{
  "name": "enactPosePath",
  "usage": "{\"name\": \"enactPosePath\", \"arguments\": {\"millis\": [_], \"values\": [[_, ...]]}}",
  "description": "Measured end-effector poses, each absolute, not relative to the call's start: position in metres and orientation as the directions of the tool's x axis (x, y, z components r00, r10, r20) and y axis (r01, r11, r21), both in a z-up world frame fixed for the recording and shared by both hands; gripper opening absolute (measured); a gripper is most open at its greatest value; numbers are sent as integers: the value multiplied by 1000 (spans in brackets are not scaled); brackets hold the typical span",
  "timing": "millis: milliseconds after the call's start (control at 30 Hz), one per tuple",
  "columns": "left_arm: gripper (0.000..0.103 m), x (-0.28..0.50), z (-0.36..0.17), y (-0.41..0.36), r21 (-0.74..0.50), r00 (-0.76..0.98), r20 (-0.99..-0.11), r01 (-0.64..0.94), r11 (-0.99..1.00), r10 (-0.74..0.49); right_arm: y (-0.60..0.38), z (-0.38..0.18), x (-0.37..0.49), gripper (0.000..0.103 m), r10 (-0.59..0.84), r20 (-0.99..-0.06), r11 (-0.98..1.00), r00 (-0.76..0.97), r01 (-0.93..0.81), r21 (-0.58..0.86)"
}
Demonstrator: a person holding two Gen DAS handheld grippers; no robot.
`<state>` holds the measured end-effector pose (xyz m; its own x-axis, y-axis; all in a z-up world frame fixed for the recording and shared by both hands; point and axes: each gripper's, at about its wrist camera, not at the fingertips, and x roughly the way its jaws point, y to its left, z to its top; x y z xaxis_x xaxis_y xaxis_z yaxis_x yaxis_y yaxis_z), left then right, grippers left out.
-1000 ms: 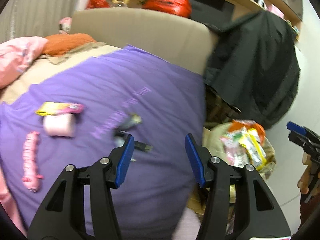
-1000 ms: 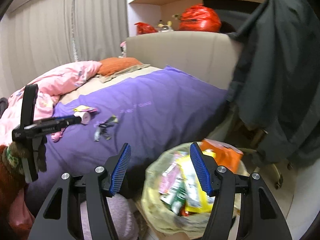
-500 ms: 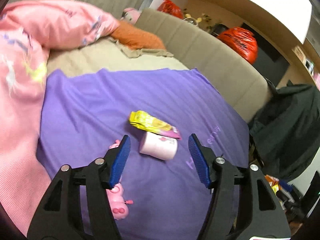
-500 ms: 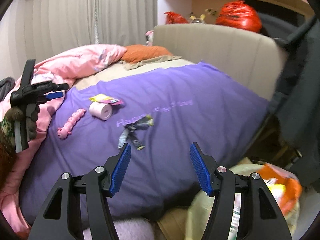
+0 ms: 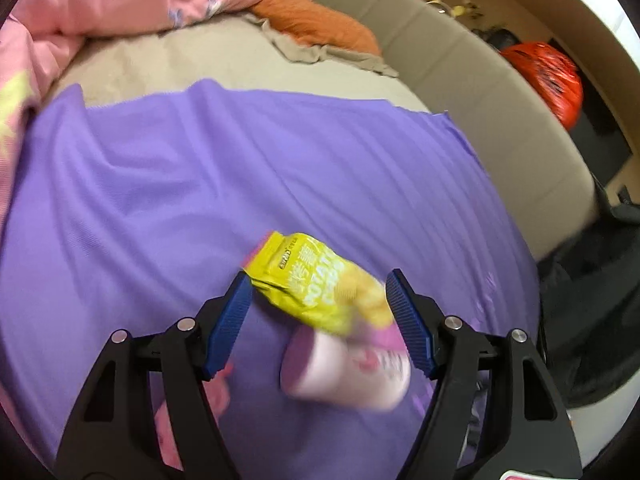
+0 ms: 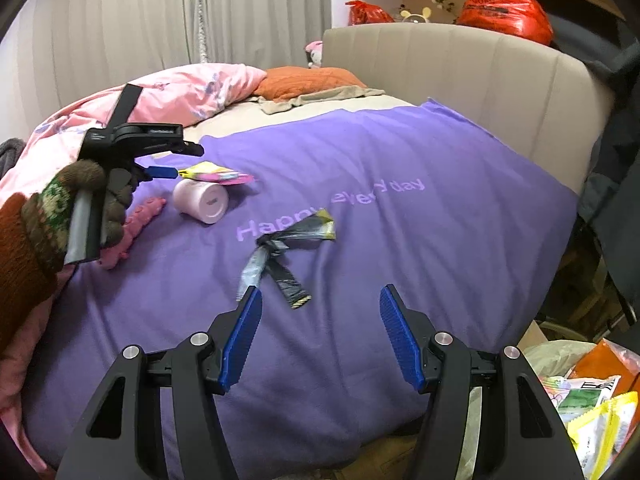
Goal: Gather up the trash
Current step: 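Grasp the yellow-pink chip bag with the left tool while the right tool grasps the grey strip wrapper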
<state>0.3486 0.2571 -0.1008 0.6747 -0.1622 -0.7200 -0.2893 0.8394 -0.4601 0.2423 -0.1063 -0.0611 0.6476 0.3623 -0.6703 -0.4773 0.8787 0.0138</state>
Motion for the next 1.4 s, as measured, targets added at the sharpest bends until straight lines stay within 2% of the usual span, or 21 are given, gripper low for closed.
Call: {"name": "enactPosePath", "arguments": {"millis": [33, 67, 100, 200, 267, 300, 467, 500, 533, 567, 600, 733, 767, 833, 867, 900, 1067, 1267, 1367, 1400], "values": [[66, 354, -104, 257, -462, 668, -725, -292, 837, -167, -108, -64, 246, 58, 363, -674, 879, 644, -476, 20], [61, 359, -107, 256, -465, 657, -733, -294, 835, -176, -109, -66, 249, 58, 364, -676, 880, 641, -475, 23], [45, 362, -111, 255, -475, 642, -741, -294, 830, -197, -110, -67, 251, 58, 364, -679, 880, 638, -474, 27], [19, 363, -112, 249, -486, 622, -745, -256, 836, -243, -111, -72, 258, 58, 368, -687, 878, 627, -477, 36], [6, 360, -109, 242, -437, 622, -753, -227, 870, -216, -109, -77, 263, 58, 376, -693, 875, 615, -481, 48], [3, 356, -107, 239, -410, 626, -754, -207, 888, -202, -107, -78, 265, 58, 381, -695, 873, 610, -484, 53], [2, 348, -92, 244, -422, 665, -718, -183, 888, -204, -100, -83, 263, 58, 395, -691, 863, 606, -503, 52], [11, 348, -89, 250, -433, 682, -705, -197, 880, -195, -100, -83, 262, 58, 401, -689, 861, 604, -506, 58], [25, 348, -89, 257, -445, 699, -693, -218, 869, -180, -101, -83, 261, 58, 407, -688, 859, 601, -508, 65], [58, 349, -92, 263, -464, 704, -687, -230, 856, -183, -102, -83, 260, 58, 415, -687, 857, 597, -510, 75], [66, 353, -96, 265, -485, 700, -685, -232, 843, -201, -103, -82, 259, 58, 419, -685, 856, 596, -511, 78], [65, 376, -115, 257, -474, 633, -735, -226, 851, -241, -107, -83, 260, 58, 410, -683, 860, 605, -505, 70], [60, 381, -117, 252, -462, 620, -747, -223, 859, -240, -108, -83, 261, 58, 408, -684, 862, 605, -501, 71], [45, 393, -120, 241, -445, 608, -757, -213, 870, -238, -110, -82, 263, 58, 406, -683, 867, 608, -492, 77], [22, 398, -121, 236, -433, 601, -765, -215, 875, -231, -111, -81, 263, 58, 406, -681, 868, 609, -490, 80], [19, 402, -121, 232, -424, 587, -777, -222, 878, -227, -112, -80, 263, 58, 405, -680, 870, 611, -487, 81], [12, 379, -83, 233, -469, 647, -719, -182, 864, -254, -119, -77, 265, 58, 408, -675, 871, 614, -484, 86], [12, 297, -24, 226, -462, 672, -677, -71, 884, -300, -100, -81, 281, 58, 477, -681, 844, 556, -505, 179], [12, 251, -24, 229, -513, 665, -664, -74, 855, -342, -76, -84, 284, 58, 484, -686, 830, 543, -533, 163], [12, 239, -30, 231, -522, 661, -667, -86, 848, -344, -68, -86, 286, 55, 484, -691, 825, 537, -543, 156]]}}
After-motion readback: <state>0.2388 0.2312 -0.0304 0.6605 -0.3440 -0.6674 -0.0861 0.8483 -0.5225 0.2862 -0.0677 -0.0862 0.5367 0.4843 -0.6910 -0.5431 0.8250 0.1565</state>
